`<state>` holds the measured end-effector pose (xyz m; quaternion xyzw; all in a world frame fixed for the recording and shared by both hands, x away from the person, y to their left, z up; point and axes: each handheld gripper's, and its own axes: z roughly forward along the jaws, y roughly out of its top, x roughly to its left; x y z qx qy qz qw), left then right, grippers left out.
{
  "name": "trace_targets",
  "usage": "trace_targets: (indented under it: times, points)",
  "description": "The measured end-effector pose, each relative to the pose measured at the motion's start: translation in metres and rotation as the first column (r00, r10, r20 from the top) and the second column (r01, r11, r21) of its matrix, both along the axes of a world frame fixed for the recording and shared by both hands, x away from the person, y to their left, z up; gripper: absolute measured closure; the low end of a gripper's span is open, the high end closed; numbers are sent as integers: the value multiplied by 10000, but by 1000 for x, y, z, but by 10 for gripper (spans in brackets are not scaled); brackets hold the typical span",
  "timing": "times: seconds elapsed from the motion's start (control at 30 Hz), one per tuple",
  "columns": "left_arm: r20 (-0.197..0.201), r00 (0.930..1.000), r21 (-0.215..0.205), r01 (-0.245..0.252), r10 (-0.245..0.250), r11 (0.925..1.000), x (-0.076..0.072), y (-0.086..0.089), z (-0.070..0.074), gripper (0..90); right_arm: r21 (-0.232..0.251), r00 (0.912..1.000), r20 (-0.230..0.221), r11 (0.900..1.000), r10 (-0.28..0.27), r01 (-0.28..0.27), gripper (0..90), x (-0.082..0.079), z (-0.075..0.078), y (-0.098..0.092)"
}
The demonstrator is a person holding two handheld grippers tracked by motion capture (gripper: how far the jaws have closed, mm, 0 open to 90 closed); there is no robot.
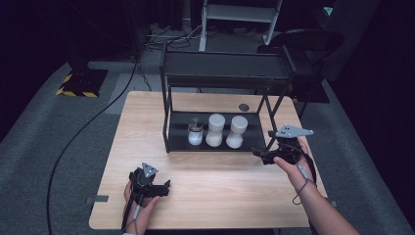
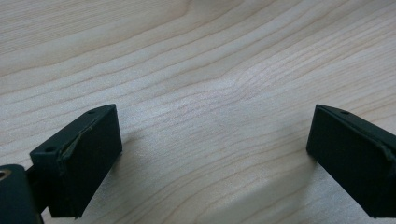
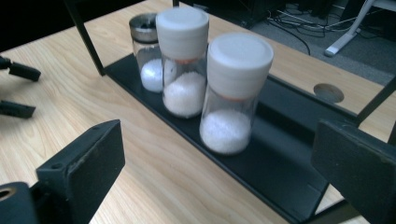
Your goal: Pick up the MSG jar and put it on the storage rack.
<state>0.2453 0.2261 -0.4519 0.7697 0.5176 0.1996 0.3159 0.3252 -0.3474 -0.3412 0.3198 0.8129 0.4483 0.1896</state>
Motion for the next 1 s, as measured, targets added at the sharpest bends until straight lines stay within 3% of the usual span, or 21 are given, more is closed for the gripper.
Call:
trace_targets:
  times: [0.3,0.63,1.0]
  points:
    - [-10,10000,17,-6,6,10000,1,0,0,28,-306,10000,-71,9995,-24,22,26,-6,-23,-6]
    - [-14,10000,18,-17,17,10000,1,-1,0,26,-594,9969,-558,9965,550,-583,26,-4,-42,-13]
    - [-17,10000,36,1,-1,10000,1,0,0,26,-742,9952,-878,9960,427,-492,26,-6,-65,-13]
